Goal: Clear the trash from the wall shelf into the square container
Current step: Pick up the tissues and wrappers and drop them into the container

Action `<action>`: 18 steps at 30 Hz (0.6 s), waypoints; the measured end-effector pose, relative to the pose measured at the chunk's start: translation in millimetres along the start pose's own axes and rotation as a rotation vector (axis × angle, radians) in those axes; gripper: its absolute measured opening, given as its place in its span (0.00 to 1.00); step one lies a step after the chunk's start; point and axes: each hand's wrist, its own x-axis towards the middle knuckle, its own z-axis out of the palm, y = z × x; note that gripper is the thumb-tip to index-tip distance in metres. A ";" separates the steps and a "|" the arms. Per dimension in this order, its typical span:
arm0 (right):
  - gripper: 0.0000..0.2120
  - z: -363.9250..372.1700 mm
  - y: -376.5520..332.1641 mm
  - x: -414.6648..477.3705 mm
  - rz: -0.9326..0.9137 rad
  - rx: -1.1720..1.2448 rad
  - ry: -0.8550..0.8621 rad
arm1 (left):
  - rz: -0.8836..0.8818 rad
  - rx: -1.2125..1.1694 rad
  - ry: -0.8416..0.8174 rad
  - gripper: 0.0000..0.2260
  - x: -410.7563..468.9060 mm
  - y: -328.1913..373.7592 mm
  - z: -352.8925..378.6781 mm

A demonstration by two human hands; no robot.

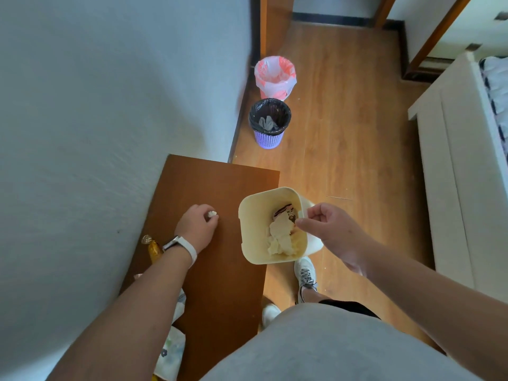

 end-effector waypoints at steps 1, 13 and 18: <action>0.14 0.2 -0.7 -1.0 -0.003 0.005 0.001 | 0.001 -0.072 0.017 0.10 -8.0 9.2 -1.7; 0.19 6.8 0.0 -13.9 -0.038 0.000 -0.031 | 0.493 -0.125 0.026 0.10 -100.4 106.0 -47.0; 0.23 7.6 -0.1 -20.1 -0.060 -0.007 -0.040 | 0.509 0.028 -0.125 0.17 -111.4 102.4 -40.5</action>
